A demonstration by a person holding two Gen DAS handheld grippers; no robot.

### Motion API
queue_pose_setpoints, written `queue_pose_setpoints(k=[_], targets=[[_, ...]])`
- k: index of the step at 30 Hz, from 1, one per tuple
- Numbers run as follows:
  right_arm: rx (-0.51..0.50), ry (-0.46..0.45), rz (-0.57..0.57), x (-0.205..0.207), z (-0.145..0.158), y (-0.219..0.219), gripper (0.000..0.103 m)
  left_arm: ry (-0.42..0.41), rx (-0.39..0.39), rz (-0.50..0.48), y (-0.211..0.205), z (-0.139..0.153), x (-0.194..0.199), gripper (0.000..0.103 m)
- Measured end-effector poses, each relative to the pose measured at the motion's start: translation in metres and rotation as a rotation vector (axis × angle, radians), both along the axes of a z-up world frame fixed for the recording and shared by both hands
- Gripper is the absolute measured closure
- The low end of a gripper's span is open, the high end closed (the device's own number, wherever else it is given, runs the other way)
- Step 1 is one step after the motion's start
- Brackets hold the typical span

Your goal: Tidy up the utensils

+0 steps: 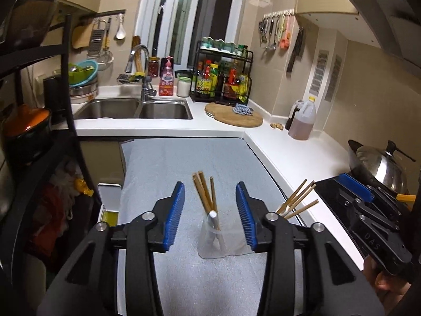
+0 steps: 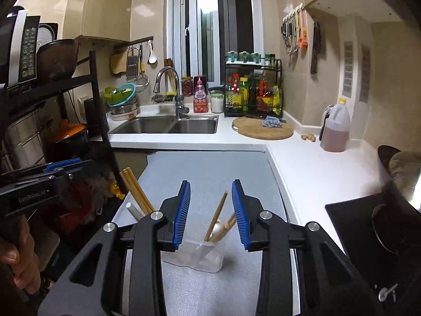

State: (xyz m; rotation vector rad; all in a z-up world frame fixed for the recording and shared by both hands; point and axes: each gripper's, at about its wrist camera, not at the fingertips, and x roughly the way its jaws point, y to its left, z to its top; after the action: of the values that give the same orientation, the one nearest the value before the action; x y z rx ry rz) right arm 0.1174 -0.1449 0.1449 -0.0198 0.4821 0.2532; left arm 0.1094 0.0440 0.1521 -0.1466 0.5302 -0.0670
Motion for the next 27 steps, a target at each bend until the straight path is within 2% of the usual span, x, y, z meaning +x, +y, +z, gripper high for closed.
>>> queue_pose_setpoints(k=[1,4,6,9,14,19,27], targets=[[0.001,-0.003,-0.010,-0.007,0.000,-0.002,0.063,-0.006,-0.002,0.008,0.001,-0.002,-0.009,0.055],[0.013,-0.006,-0.075,-0.037,-0.008,-0.012,0.036,-0.016,0.005,0.036,0.001,-0.014,-0.036,0.040],[0.019,0.010,-0.132,-0.058,-0.021,-0.020,0.020,-0.005,0.009,0.045,-0.003,-0.029,-0.054,0.036],[0.007,0.059,-0.171,-0.085,-0.047,-0.027,0.015,0.029,0.015,0.035,-0.008,-0.050,-0.072,0.026],[-0.021,0.133,-0.187,-0.104,-0.075,-0.035,0.010,0.057,0.085,0.025,-0.025,-0.078,-0.094,0.012],[-0.017,0.119,-0.214,-0.109,-0.071,-0.041,0.006,0.075,0.080,0.031,-0.027,-0.083,-0.101,0.008],[-0.037,0.055,-0.197,-0.114,-0.055,-0.033,0.005,0.010,0.111,0.054,-0.033,-0.073,-0.112,0.008]])
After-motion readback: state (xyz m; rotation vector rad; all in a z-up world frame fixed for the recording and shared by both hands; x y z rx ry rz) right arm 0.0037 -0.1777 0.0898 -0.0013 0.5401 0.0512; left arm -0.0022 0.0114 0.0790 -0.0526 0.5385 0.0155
